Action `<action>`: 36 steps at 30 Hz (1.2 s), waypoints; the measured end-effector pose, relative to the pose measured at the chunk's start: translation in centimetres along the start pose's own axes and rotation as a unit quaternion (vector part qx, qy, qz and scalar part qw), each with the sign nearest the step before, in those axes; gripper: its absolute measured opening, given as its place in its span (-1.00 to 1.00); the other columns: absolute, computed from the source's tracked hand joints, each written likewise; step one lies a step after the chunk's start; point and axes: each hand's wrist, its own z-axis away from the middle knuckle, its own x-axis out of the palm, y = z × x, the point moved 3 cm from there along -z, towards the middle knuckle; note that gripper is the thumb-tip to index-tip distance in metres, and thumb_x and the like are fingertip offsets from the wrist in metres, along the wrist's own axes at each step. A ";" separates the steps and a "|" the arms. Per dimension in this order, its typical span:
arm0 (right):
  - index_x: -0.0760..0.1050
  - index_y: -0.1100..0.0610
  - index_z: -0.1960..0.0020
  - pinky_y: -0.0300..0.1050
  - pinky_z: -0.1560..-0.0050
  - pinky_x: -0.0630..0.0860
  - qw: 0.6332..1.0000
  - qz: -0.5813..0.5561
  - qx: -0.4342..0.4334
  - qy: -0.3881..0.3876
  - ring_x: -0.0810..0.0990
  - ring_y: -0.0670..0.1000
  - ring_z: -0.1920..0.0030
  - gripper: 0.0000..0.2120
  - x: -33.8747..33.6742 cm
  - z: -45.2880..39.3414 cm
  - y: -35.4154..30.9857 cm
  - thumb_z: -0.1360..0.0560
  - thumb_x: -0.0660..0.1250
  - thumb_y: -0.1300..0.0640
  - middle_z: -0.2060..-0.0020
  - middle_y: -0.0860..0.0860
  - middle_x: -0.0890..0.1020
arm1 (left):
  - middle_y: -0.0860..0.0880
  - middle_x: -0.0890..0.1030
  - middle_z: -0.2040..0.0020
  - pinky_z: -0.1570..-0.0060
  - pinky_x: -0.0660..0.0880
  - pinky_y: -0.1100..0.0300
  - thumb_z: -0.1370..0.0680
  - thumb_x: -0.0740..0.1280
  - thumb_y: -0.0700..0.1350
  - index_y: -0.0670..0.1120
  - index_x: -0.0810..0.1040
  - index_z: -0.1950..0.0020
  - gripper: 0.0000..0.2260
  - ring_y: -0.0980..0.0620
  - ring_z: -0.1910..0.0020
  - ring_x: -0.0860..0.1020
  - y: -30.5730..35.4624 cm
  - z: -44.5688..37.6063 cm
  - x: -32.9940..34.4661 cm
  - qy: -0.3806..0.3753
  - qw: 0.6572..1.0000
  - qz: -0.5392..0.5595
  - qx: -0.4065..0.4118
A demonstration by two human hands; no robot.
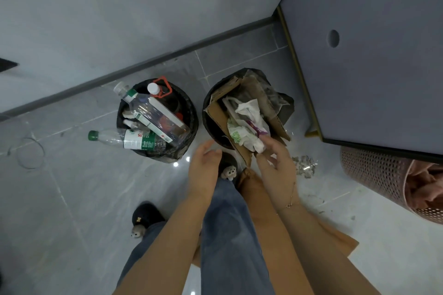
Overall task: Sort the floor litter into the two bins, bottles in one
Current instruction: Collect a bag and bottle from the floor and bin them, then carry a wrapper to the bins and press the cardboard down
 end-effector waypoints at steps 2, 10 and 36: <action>0.52 0.02 -0.23 -0.37 -0.20 0.43 1.000 0.002 -0.015 -0.006 0.51 -0.12 -0.17 -0.65 0.2 0.8 -1.8 -0.50 0.30 0.30 -0.17 -0.12 0.54 | 0.07 0.53 -0.14 -0.05 0.41 0.37 -0.61 0.25 -0.19 0.01 0.46 -0.32 -0.70 0.22 -0.07 0.50 1.5 1.5 -1.5 -0.002 1.000 0.009 0.020; 0.49 0.05 -0.25 -0.38 -0.08 0.47 0.990 -0.007 -0.017 -0.137 0.52 -0.19 -0.11 -0.67 5.2 8.7 -12.1 -0.53 0.27 0.29 -0.10 -0.12 0.57 | 0.03 0.60 -0.19 -0.23 0.49 0.15 -0.59 0.28 -0.19 -0.02 0.55 -0.24 -0.76 0.09 -0.20 0.55 6.3 10.9 -13.1 -0.006 0.994 0.075 0.084; 0.56 0.08 -0.15 -0.28 -0.13 0.49 0.715 0.197 -0.184 -0.645 0.59 -0.16 -0.09 -0.76 16.7 45.8 -35.5 -0.53 0.28 0.28 -0.04 -0.06 0.66 | 0.04 0.62 -0.17 -0.21 0.50 0.08 -0.58 0.28 -0.20 -0.06 0.57 -0.20 -0.79 0.06 -0.16 0.59 1.6 47.3 -37.5 0.351 0.795 0.466 0.167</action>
